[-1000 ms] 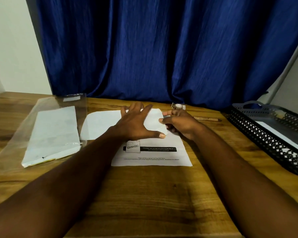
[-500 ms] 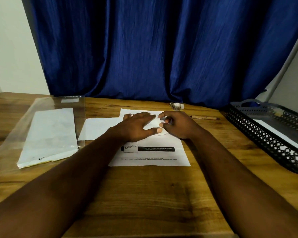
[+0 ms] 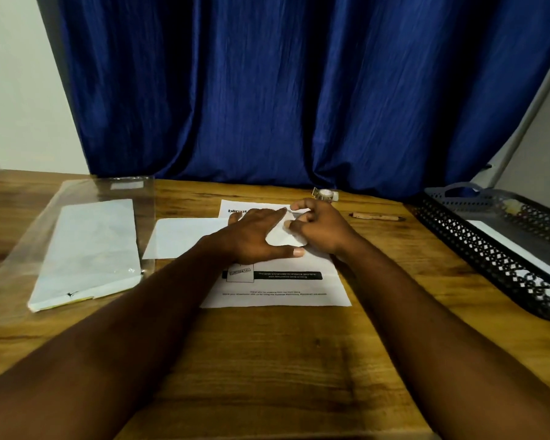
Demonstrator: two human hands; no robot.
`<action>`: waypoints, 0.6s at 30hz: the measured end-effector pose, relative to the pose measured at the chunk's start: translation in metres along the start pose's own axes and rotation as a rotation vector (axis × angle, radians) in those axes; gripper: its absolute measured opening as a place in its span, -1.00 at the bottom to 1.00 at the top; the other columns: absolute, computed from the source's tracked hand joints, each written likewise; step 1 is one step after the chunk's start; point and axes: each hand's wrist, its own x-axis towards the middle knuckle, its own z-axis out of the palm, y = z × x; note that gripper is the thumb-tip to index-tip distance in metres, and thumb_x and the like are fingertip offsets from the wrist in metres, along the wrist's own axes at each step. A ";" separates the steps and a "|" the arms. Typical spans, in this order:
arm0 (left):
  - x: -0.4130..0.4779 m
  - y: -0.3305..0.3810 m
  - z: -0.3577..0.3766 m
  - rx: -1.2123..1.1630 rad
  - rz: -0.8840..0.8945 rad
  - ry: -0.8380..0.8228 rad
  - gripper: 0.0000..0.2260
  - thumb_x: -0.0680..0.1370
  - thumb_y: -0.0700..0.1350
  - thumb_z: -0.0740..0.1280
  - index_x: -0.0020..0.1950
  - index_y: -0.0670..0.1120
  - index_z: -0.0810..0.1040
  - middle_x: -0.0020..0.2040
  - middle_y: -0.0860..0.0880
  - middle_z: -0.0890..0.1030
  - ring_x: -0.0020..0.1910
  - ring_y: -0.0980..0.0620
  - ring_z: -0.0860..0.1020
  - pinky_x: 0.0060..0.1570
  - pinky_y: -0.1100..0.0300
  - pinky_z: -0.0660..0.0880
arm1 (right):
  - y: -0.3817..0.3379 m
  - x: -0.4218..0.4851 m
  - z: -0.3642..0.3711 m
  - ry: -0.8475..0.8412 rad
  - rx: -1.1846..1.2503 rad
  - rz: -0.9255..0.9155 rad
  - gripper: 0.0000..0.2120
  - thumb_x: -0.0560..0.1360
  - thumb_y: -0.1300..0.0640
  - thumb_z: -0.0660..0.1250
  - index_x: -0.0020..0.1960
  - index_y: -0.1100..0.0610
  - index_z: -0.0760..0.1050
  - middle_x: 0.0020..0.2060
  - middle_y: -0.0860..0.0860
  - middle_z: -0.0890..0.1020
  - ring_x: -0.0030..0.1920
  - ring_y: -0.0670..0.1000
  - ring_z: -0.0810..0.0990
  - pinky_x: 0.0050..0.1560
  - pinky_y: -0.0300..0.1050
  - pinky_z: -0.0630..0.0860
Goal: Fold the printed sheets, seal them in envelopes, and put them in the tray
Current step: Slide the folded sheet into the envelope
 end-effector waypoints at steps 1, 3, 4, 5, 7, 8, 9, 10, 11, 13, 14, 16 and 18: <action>-0.001 0.001 -0.001 -0.017 0.002 0.021 -0.01 0.45 0.59 0.19 0.72 0.15 -0.06 0.73 0.04 0.04 0.69 -0.04 -0.03 0.60 -0.25 -0.12 | -0.004 0.000 0.002 -0.024 0.126 0.025 -0.70 0.63 0.24 0.42 0.36 0.11 0.55 0.04 0.09 0.71 -0.11 -0.02 0.71 -0.30 -0.30 0.56; -0.001 0.001 -0.002 -0.042 0.006 0.051 -0.03 0.47 0.55 0.23 0.72 0.15 -0.08 0.73 0.03 0.04 0.69 -0.07 -0.01 0.60 -0.26 -0.08 | -0.011 0.000 0.001 -0.028 0.290 0.062 -0.73 0.70 0.30 0.25 0.36 0.18 0.54 0.04 0.11 0.69 -0.14 -0.06 0.67 -0.36 -0.36 0.55; -0.001 -0.001 -0.002 -0.053 0.006 0.065 -0.04 0.49 0.54 0.24 0.72 0.16 -0.09 0.73 0.03 0.04 0.69 -0.08 -0.01 0.61 -0.26 -0.06 | -0.013 0.000 0.000 -0.025 0.331 0.079 -0.72 0.71 0.32 0.17 0.35 0.19 0.54 0.01 0.10 0.67 -0.15 -0.06 0.63 -0.41 -0.38 0.52; 0.001 -0.003 -0.001 -0.062 0.007 0.080 -0.06 0.50 0.52 0.25 0.71 0.17 -0.10 0.73 0.04 0.04 0.69 -0.09 0.00 0.61 -0.24 -0.04 | -0.014 0.001 -0.002 -0.024 0.373 0.095 -0.69 0.71 0.34 0.12 0.35 0.21 0.53 -0.03 0.11 0.66 -0.18 -0.06 0.60 -0.45 -0.38 0.48; 0.000 -0.006 -0.001 -0.099 0.025 0.129 -0.14 0.54 0.45 0.28 0.71 0.19 -0.02 0.72 0.06 0.10 0.67 -0.07 0.10 0.58 -0.15 0.10 | -0.011 0.003 -0.004 -0.028 0.425 0.114 -0.65 0.69 0.36 0.08 0.35 0.20 0.53 0.00 0.17 0.68 -0.20 -0.03 0.60 -0.46 -0.34 0.45; 0.000 -0.007 -0.001 -0.133 0.041 0.164 -0.21 0.55 0.40 0.32 0.68 0.20 0.08 0.68 0.05 0.21 0.63 -0.07 0.22 0.52 -0.09 0.24 | -0.008 0.005 -0.005 -0.030 0.412 0.115 -0.65 0.67 0.36 0.10 0.33 0.16 0.54 0.05 0.16 0.72 -0.17 -0.01 0.63 -0.38 -0.29 0.46; -0.001 -0.006 -0.001 -0.169 0.055 0.204 -0.31 0.55 0.35 0.36 0.61 0.20 0.21 0.60 0.03 0.35 0.53 -0.08 0.35 0.39 -0.04 0.38 | -0.005 0.006 -0.007 -0.031 0.377 0.116 -0.64 0.65 0.36 0.12 0.32 0.12 0.55 0.09 0.12 0.74 -0.13 -0.01 0.66 -0.29 -0.23 0.47; -0.003 -0.005 -0.003 -0.188 0.062 0.245 -0.43 0.55 0.29 0.39 0.49 0.18 0.31 0.47 0.01 0.48 0.40 -0.07 0.46 0.24 -0.01 0.47 | -0.002 0.007 -0.008 -0.035 0.345 0.117 -0.63 0.64 0.37 0.15 0.31 0.09 0.55 0.12 0.08 0.75 -0.08 0.00 0.69 -0.21 -0.18 0.49; -0.003 -0.003 -0.004 -0.185 0.063 0.282 -0.52 0.54 0.25 0.41 0.39 0.17 0.38 0.35 0.00 0.54 0.28 -0.05 0.51 0.15 -0.01 0.53 | 0.001 0.007 -0.010 -0.041 0.334 0.117 -0.63 0.64 0.40 0.18 0.32 0.09 0.55 0.13 0.07 0.75 -0.03 0.00 0.72 -0.17 -0.16 0.50; -0.005 0.000 -0.007 -0.154 0.057 0.339 -0.65 0.54 0.20 0.42 0.27 0.14 0.48 0.19 0.03 0.58 0.15 0.00 0.54 0.08 -0.02 0.59 | 0.004 0.007 -0.012 -0.056 0.355 0.102 -0.62 0.61 0.47 0.26 0.33 0.15 0.54 0.15 0.10 0.73 0.03 0.04 0.74 -0.15 -0.17 0.57; -0.006 0.001 -0.008 -0.149 0.066 0.373 -0.68 0.54 0.19 0.42 0.22 0.12 0.52 0.16 0.05 0.60 0.11 0.02 0.55 0.06 -0.02 0.61 | 0.005 0.007 -0.011 -0.064 0.372 0.091 -0.61 0.58 0.49 0.33 0.32 0.17 0.54 0.16 0.13 0.72 0.05 0.07 0.74 -0.12 -0.16 0.62; -0.005 0.001 -0.009 -0.191 0.095 0.440 -0.74 0.54 0.13 0.44 0.16 0.09 0.55 0.11 0.07 0.66 0.07 0.07 0.60 0.03 0.00 0.64 | 0.009 0.007 -0.009 -0.050 0.389 0.065 -0.60 0.51 0.50 0.45 0.27 0.19 0.56 0.16 0.21 0.71 0.11 0.15 0.75 0.03 -0.08 0.72; -0.005 0.002 -0.011 -0.238 0.120 0.485 -0.79 0.54 0.06 0.46 0.12 0.06 0.57 0.04 0.09 0.68 0.02 0.12 0.63 -0.01 0.02 0.66 | 0.013 0.007 -0.006 -0.007 0.338 -0.006 -0.64 0.48 0.49 0.51 0.20 0.23 0.58 0.12 0.28 0.69 0.11 0.21 0.74 0.11 0.04 0.73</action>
